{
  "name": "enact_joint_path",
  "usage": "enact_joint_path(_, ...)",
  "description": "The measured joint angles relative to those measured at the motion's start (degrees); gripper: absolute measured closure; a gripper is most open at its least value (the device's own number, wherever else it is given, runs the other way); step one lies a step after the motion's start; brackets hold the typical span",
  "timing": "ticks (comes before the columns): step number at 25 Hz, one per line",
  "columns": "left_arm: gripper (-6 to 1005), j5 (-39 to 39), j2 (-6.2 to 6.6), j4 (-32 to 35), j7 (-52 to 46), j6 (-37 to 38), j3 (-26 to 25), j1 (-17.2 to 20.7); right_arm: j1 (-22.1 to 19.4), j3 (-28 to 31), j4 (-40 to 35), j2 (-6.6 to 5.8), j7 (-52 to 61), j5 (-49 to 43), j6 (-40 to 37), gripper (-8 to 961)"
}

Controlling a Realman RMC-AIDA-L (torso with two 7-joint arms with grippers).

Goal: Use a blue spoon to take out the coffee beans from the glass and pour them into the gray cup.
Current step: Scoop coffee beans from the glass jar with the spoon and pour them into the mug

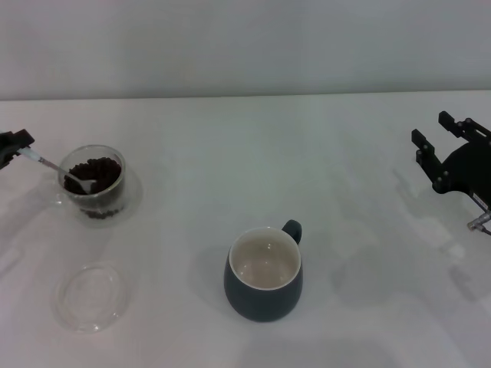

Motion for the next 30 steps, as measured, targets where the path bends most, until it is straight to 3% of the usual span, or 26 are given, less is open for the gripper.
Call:
enact_joint_path(11, 868, -0.61, -0.06, -3.87, 0.49, 3.22, -6.00, 1.06, 0.12, -0.16, -0.19, 0.04, -0.31, 0.00, 0.29, 489)
enact_joint_path(30, 868, -6.24, 0.10, -6.15, 0.62, 6.91, -6.11, 3.15, 0.18, -0.15, -0.26, 0.04, -0.32, -0.09, 0.55, 489)
